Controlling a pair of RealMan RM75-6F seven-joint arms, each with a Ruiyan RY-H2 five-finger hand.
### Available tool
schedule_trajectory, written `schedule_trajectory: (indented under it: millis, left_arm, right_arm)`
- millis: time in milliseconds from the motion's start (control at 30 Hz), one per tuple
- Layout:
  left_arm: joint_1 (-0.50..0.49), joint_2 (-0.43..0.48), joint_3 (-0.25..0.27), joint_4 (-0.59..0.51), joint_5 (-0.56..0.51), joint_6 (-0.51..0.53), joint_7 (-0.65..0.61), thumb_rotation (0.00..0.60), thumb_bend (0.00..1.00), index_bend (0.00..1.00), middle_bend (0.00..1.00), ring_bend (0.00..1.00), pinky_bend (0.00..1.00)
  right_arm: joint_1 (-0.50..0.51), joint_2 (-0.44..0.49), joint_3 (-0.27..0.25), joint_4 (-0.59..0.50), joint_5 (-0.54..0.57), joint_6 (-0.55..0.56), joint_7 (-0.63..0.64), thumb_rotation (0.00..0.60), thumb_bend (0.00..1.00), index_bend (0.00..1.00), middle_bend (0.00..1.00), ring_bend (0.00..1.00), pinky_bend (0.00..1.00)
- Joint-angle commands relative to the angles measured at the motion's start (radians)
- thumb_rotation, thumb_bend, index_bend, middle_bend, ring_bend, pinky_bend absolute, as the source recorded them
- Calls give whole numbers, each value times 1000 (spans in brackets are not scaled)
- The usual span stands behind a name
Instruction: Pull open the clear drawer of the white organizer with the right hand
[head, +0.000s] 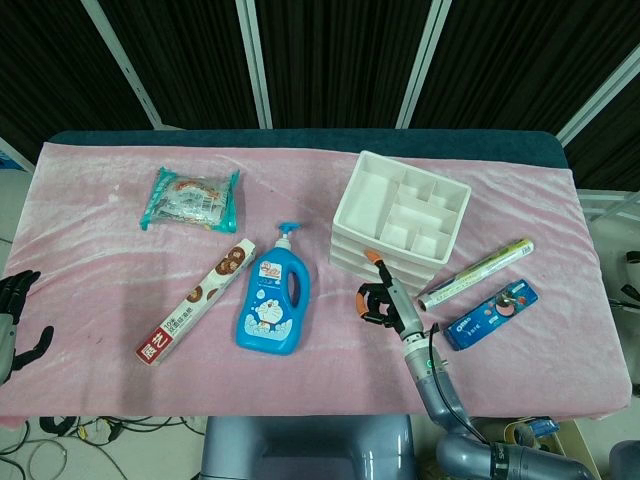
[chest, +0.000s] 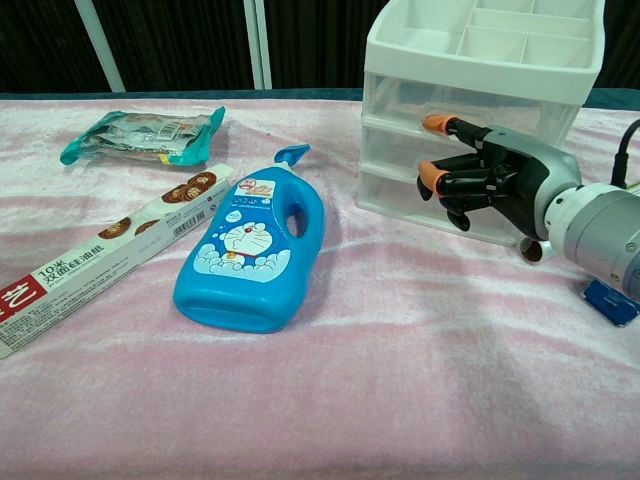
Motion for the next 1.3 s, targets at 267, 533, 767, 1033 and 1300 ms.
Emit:
schedule_trajectory:
  millis: [267,533,767,1033,1300]
  left_arm:
    - [3,1,1,0,4,6,-1,600,365,101,97,76,94]
    - [0,1,1,1,1,0,1,600,366,101,97,76,93]
    - [3,3,4,-3,6,5,2,600,366,101,97,76,93]
    - [6,3,3,-5,4,9,1,600,366,101,97,76,95]
    - [6,3,1,-9,-3,8,6,600,365,101,97,76,98]
  right_arm:
    - [0,-2,-3,4,3,-6,6,600,503,0,688,807,782]
    - [2,-3,1,10,1,-6,13,600,502,0,689,808,782]
    - [3,-6,-4,13,-1,-10,14,600,502,0,689,808,782]
    - [6,-7,-6,17,-2,-19,17,600,502,0,689,807,782]
    - [8,1,-6,12,-4,-30,27,600,502,0,689,808,782]
